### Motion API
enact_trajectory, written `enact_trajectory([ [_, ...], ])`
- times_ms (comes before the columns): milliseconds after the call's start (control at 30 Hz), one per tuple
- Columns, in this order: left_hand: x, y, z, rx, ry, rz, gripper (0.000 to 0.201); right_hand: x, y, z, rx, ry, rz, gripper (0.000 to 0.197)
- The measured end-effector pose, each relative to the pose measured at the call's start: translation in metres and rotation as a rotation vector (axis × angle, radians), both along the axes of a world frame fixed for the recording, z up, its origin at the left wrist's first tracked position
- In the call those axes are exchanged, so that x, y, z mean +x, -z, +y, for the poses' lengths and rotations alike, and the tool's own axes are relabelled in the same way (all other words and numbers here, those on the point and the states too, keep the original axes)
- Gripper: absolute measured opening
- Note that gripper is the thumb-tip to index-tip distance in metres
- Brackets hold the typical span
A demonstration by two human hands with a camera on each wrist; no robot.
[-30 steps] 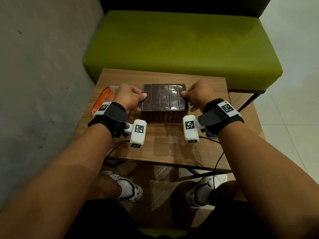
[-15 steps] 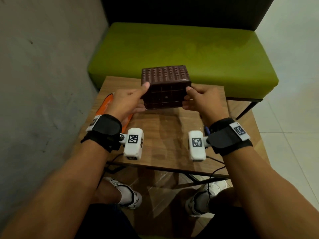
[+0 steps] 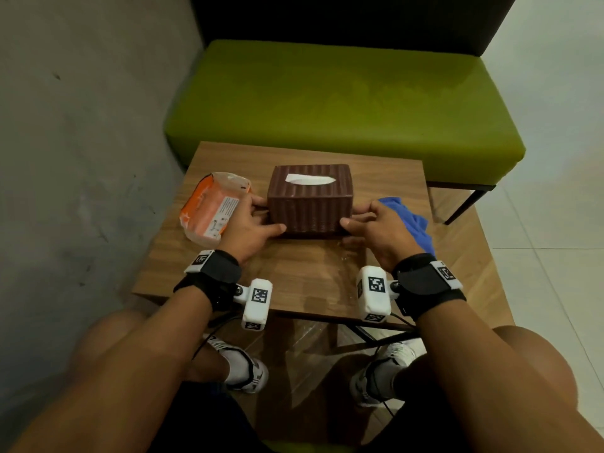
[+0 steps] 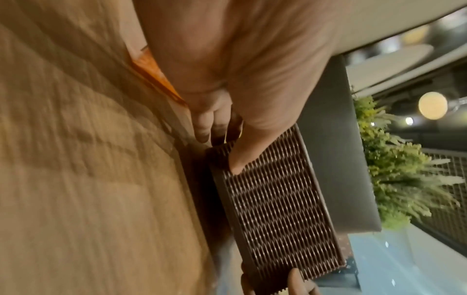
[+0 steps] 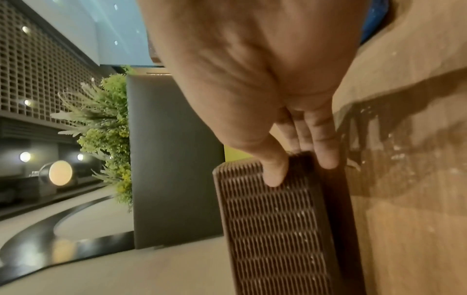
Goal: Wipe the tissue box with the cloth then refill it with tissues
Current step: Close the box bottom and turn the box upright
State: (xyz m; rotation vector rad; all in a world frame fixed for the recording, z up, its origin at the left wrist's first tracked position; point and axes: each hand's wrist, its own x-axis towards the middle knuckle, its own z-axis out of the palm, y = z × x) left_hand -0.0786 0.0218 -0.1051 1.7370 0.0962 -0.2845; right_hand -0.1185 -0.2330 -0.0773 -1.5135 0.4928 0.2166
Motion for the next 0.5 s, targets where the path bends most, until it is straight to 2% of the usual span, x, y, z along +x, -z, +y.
enact_trajectory([
  [133, -0.001, 0.0, 0.001, 0.113, 0.114, -0.052, 0.094, -0.003, 0.006, 0.001, -0.174, -0.098, 0.079, 0.029],
  [200, 0.004, 0.001, 0.003, 0.175, 0.182, -0.081, 0.102, -0.005, 0.007, 0.003, -0.269, -0.144, 0.079, 0.03],
  [400, 0.017, 0.003, 0.003, 0.334, 0.264, -0.097, 0.105, -0.002, 0.005, 0.001, -0.523, -0.258, 0.083, 0.029],
  [433, 0.02, 0.003, 0.004, 0.332, 0.274, -0.088, 0.111, -0.001, 0.004, -0.001, -0.548, -0.269, 0.097, 0.031],
  [500, 0.024, 0.001, 0.008, 0.307, 0.278, -0.089, 0.135, 0.002, 0.002, -0.004, -0.595, -0.235, 0.086, 0.038],
])
